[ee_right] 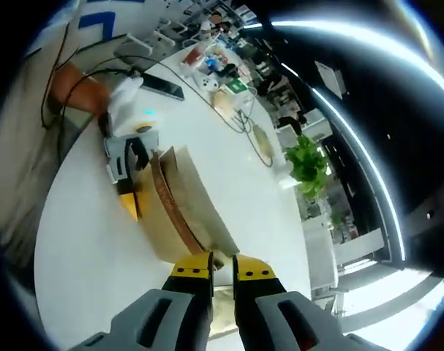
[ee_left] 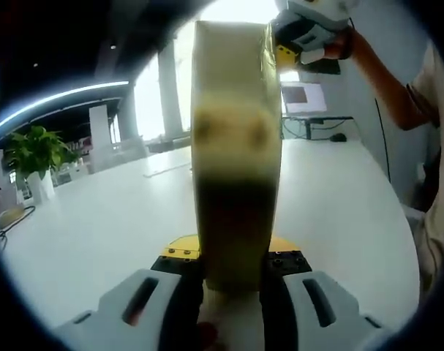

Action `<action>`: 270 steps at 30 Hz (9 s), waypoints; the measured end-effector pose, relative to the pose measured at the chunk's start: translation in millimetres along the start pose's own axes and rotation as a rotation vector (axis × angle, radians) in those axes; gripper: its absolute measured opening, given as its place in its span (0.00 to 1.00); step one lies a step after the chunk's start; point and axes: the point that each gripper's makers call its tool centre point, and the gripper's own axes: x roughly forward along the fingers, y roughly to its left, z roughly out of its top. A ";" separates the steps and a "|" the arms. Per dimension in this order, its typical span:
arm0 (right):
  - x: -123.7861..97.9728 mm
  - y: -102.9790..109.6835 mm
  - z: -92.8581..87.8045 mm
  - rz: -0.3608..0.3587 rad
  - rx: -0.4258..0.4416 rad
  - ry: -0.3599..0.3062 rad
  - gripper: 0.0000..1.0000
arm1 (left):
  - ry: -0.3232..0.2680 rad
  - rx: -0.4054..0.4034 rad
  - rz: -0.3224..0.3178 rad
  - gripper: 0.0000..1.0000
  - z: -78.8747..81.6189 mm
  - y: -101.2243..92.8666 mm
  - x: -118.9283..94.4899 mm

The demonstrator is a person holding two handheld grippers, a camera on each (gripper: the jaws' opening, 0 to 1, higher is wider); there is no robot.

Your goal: Extract single mask from mask box in order stack masks on table

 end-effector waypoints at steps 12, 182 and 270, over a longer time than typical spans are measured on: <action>-5.4 1.1 -4.3 -0.016 0.030 0.005 0.05 | 0.002 -0.023 0.001 0.20 -0.5 -0.3 0.6; 29.5 26.8 40.3 0.385 -0.122 0.128 0.00 | 0.014 0.018 -0.021 0.20 -3.2 -6.3 4.6; -35.5 -73.1 63.0 -0.036 0.067 -0.129 0.00 | 0.052 -0.075 -0.005 0.20 -7.6 -5.6 2.4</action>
